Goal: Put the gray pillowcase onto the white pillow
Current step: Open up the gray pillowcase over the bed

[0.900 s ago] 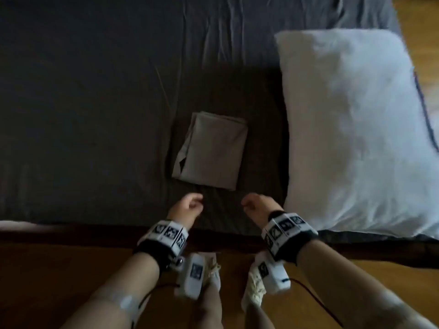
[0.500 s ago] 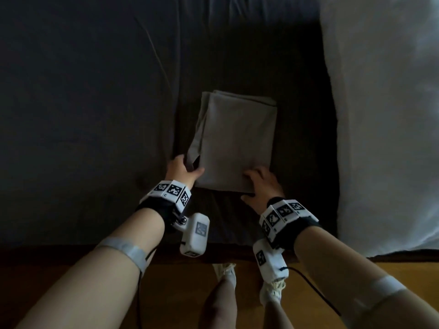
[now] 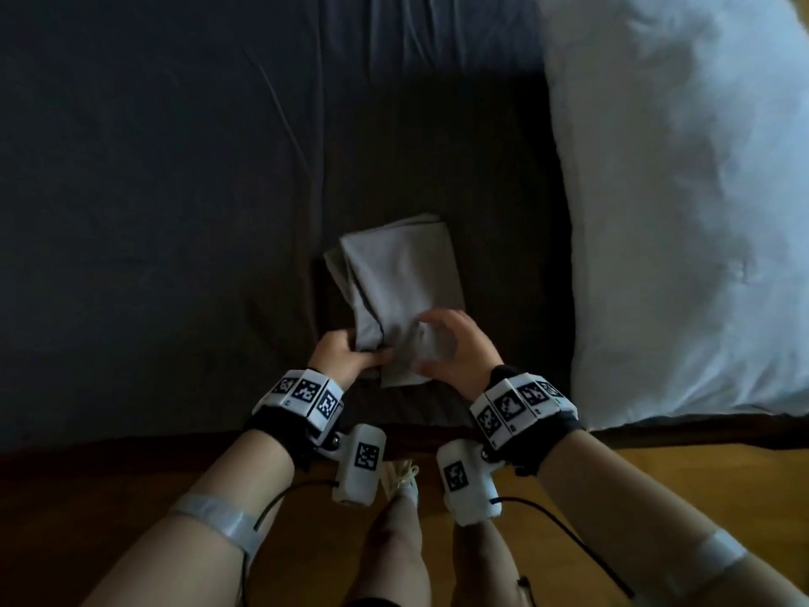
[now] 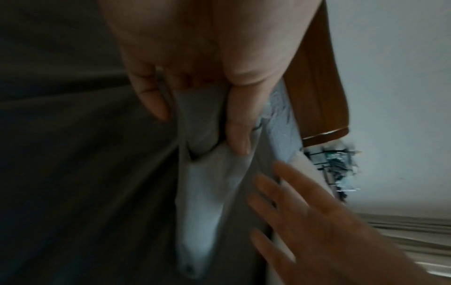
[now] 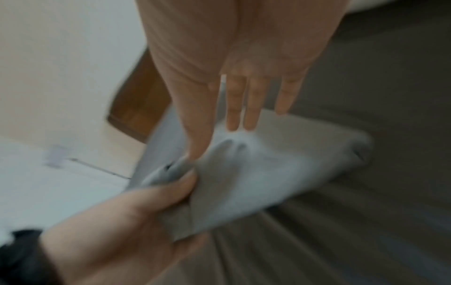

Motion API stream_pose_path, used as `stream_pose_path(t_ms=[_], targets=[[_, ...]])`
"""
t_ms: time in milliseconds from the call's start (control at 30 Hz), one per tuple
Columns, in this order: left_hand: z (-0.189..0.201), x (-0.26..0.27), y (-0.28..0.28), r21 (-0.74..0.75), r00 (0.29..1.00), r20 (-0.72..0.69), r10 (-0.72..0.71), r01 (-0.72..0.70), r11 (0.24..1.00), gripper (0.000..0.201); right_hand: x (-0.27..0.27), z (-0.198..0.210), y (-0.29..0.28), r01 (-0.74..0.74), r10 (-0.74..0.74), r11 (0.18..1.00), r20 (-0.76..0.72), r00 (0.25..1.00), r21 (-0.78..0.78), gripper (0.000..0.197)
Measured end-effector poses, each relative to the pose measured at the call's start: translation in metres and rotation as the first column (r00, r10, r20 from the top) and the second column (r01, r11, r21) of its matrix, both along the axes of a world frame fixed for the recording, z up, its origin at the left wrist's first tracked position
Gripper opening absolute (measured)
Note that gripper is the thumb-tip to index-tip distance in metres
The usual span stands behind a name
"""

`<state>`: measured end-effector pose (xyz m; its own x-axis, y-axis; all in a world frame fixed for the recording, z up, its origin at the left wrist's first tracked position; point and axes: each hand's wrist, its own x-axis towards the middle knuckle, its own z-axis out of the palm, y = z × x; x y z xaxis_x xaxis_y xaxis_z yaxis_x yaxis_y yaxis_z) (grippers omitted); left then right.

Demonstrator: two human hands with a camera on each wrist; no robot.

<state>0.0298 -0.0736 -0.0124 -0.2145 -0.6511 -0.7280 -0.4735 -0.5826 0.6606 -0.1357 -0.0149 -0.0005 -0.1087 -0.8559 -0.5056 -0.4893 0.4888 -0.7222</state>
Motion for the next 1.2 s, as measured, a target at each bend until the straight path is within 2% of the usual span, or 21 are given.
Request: stream_pose_path(t_ms=[100, 200, 267, 433, 533, 667, 800, 867, 933, 967, 1067, 1133, 1200], targets=[[0.027, -0.008, 0.01, -0.065, 0.998, -0.056, -0.018, 0.014, 0.998, 0.017, 0.004, 0.023, 0.007, -0.054, 0.054, 0.999, 0.035, 0.998, -0.004, 0.066], [0.065, -0.015, 0.02, -0.181, 0.996, -0.052, -0.065, 0.055, 0.982, 0.014, -0.002, 0.054, 0.021, -0.052, 0.053, 0.998, 0.063, 0.997, -0.019, 0.068], [0.094, -0.023, 0.027, -0.232, 0.995, -0.048, -0.085, 0.071, 0.97, 0.019, -0.008, 0.079, 0.032, -0.04, 0.042, 0.999, 0.094, 0.995, -0.026, 0.068], [0.163, -0.052, 0.037, -0.315, 0.997, -0.036, -0.069, 0.055, 0.948, 0.026, -0.022, 0.139, 0.049, 0.098, -0.073, 0.99, 0.227, 0.971, -0.099, 0.072], [0.192, -0.069, 0.039, -0.347, 0.996, -0.02, -0.088, 0.076, 0.935, 0.03, -0.036, 0.168, 0.053, 0.146, -0.105, 0.968, 0.201, 0.974, -0.202, 0.059], [0.218, -0.081, 0.043, -0.388, 0.991, -0.03, -0.128, 0.106, 0.916, 0.021, -0.049, 0.191, 0.057, 0.169, -0.147, 0.926, 0.09, 0.985, -0.339, 0.04], [0.23, -0.084, 0.044, -0.438, 0.983, -0.114, -0.147, 0.083, 0.895, 0.012, -0.056, 0.199, 0.058, 0.245, -0.194, 0.891, 0.165, 0.967, -0.383, 0.03], [0.233, -0.082, 0.05, -0.436, 0.967, -0.2, -0.155, 0.054, 0.898, 0.021, -0.061, 0.204, 0.06, 0.301, -0.239, 0.878, 0.203, 0.95, -0.373, 0.021], [0.234, -0.076, 0.053, -0.446, 0.954, -0.254, -0.159, 0.03, 0.894, 0.036, -0.067, 0.207, 0.061, 0.422, -0.324, 0.821, 0.294, 0.899, -0.386, 0.021], [0.232, -0.072, 0.053, -0.451, 0.957, -0.252, -0.147, 0.018, 0.892, 0.037, -0.072, 0.206, 0.061, 0.503, -0.38, 0.781, 0.357, 0.853, -0.37, 0.024], [0.227, -0.053, 0.052, -0.474, 0.979, -0.202, -0.041, -0.061, 0.878, 0.016, -0.092, 0.194, 0.066, 0.703, -0.527, 0.656, 0.499, 0.688, -0.276, 0.034], [0.221, -0.041, 0.048, -0.457, 0.972, -0.224, 0.07, -0.168, 0.873, 0.012, -0.105, 0.189, 0.071, 0.757, -0.579, 0.616, 0.527, 0.622, -0.217, 0.034], [0.22, -0.036, 0.044, -0.436, 0.952, -0.274, 0.139, -0.252, 0.864, 0.017, -0.114, 0.189, 0.08, 0.771, -0.612, 0.625, 0.538, 0.58, -0.122, 0.033]])
